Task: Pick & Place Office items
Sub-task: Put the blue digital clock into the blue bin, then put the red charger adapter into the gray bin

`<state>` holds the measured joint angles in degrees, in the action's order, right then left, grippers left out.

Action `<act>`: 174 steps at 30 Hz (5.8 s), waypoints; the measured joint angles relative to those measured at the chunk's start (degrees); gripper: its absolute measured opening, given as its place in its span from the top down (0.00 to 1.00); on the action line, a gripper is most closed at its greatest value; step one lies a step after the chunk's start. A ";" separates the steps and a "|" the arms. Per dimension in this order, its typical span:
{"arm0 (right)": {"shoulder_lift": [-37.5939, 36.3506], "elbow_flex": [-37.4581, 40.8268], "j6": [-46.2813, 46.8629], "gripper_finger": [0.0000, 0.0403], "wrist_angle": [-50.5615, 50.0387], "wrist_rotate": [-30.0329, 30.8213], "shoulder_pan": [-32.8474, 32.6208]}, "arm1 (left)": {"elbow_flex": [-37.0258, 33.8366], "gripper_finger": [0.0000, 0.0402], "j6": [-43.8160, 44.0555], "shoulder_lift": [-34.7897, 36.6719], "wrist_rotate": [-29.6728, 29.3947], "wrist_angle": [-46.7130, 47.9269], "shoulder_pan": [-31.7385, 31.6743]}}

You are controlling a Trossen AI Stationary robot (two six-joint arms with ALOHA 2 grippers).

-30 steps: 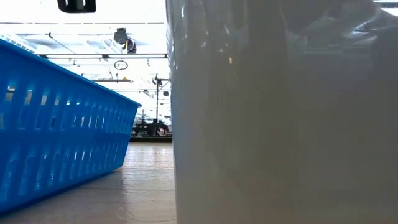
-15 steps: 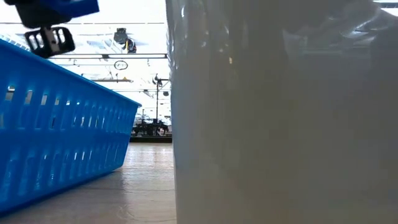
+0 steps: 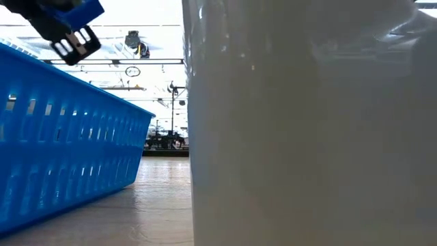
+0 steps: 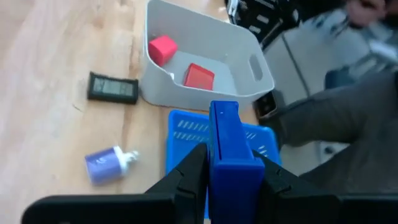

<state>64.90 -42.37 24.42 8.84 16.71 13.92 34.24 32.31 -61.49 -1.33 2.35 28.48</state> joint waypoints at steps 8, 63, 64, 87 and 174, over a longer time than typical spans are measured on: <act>0.00 0.00 0.55 0.34 -0.04 0.97 0.70 | 0.87 0.81 -15.92 -0.02 3.09 0.96 -2.15; 0.00 -0.07 0.08 0.34 -0.06 1.20 0.71 | 2.84 0.81 -24.51 -22.64 0.76 -15.26 3.12; 0.00 -0.09 -0.06 0.34 -0.04 1.20 0.71 | 2.84 0.81 -24.54 -22.65 0.50 -14.79 3.12; 0.00 -0.07 -1.51 0.34 -0.04 1.20 0.71 | 2.80 0.81 -24.03 -25.03 1.50 -16.16 3.79; 0.00 -0.07 -2.62 0.34 -0.44 -8.04 0.74 | 36.48 0.44 22.98 -10.60 -0.80 56.56 -26.38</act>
<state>64.90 -42.44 21.80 8.40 8.67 14.66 70.72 55.28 -72.09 -2.14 58.90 2.10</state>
